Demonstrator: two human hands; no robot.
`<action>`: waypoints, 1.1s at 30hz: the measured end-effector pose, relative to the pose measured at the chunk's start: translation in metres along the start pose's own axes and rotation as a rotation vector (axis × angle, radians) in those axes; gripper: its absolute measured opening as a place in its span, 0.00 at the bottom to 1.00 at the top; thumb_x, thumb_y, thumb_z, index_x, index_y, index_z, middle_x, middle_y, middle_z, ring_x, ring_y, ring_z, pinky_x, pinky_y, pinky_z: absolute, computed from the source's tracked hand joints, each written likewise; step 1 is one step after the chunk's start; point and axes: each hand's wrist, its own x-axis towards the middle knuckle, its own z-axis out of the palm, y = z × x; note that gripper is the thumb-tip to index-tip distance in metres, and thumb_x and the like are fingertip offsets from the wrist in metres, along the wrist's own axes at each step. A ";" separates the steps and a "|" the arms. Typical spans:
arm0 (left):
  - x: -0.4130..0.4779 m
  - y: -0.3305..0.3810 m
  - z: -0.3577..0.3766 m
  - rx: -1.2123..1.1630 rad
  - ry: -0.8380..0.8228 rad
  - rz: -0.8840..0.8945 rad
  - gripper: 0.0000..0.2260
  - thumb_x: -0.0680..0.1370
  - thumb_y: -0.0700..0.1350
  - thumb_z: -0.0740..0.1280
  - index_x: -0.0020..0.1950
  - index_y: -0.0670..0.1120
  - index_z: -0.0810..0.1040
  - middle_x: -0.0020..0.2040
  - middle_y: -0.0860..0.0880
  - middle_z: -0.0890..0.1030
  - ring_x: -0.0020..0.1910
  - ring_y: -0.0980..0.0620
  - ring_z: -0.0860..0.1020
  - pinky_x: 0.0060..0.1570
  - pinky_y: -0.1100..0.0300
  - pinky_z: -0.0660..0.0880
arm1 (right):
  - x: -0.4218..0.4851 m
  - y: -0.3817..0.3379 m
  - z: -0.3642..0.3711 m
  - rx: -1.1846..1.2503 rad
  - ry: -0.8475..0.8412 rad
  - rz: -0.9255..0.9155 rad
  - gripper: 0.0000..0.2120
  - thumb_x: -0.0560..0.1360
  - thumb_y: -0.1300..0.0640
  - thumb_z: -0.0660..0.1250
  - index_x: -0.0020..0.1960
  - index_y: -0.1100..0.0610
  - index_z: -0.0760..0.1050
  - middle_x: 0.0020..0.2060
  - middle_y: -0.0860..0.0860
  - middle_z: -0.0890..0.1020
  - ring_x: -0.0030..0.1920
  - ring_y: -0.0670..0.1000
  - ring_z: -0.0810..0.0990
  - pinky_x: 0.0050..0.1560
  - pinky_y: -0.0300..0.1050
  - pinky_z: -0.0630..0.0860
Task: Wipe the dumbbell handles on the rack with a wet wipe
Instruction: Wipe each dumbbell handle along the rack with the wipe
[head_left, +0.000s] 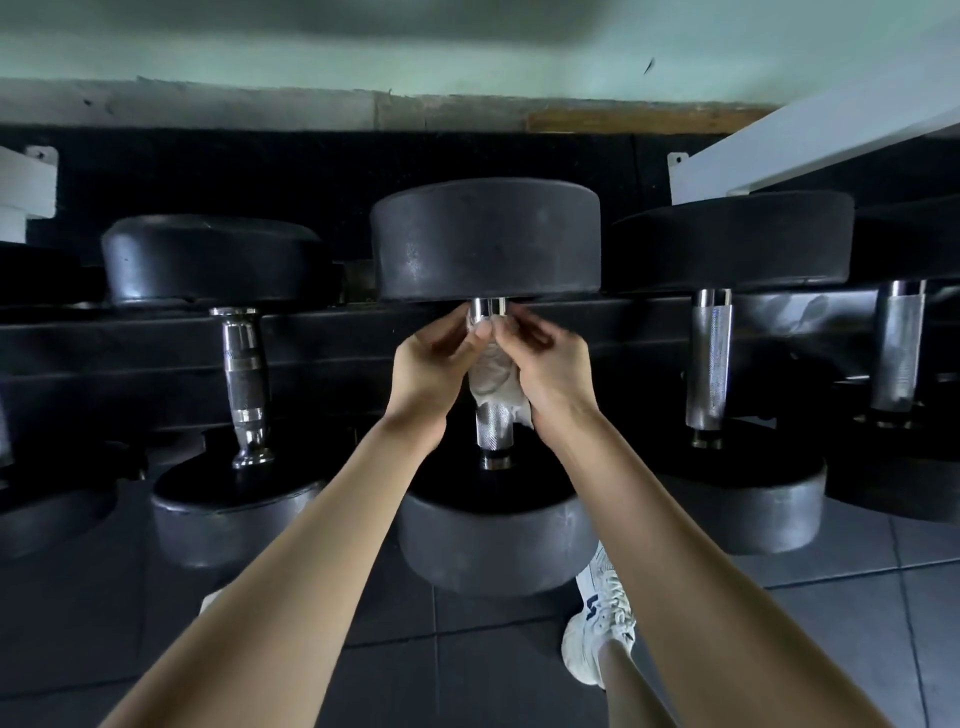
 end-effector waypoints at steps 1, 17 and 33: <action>-0.003 -0.002 -0.003 0.038 -0.029 -0.012 0.07 0.75 0.46 0.69 0.51 0.55 0.80 0.43 0.59 0.84 0.47 0.65 0.81 0.47 0.74 0.73 | -0.003 0.003 -0.003 -0.071 -0.025 -0.008 0.10 0.72 0.59 0.72 0.53 0.59 0.81 0.42 0.50 0.85 0.43 0.46 0.84 0.49 0.39 0.80; -0.017 -0.011 -0.032 0.768 -0.367 -0.239 0.12 0.67 0.50 0.77 0.42 0.43 0.84 0.36 0.50 0.82 0.36 0.56 0.74 0.40 0.58 0.74 | -0.036 0.007 -0.043 -0.786 -0.251 0.089 0.08 0.67 0.52 0.77 0.40 0.57 0.83 0.35 0.52 0.84 0.37 0.49 0.82 0.41 0.43 0.79; -0.112 0.097 -0.206 0.785 -0.089 -0.063 0.05 0.71 0.52 0.73 0.39 0.52 0.81 0.39 0.57 0.80 0.44 0.56 0.79 0.46 0.58 0.76 | -0.154 -0.043 0.077 -0.564 -0.183 -0.038 0.04 0.73 0.58 0.72 0.48 0.56 0.81 0.40 0.47 0.82 0.41 0.43 0.79 0.43 0.32 0.74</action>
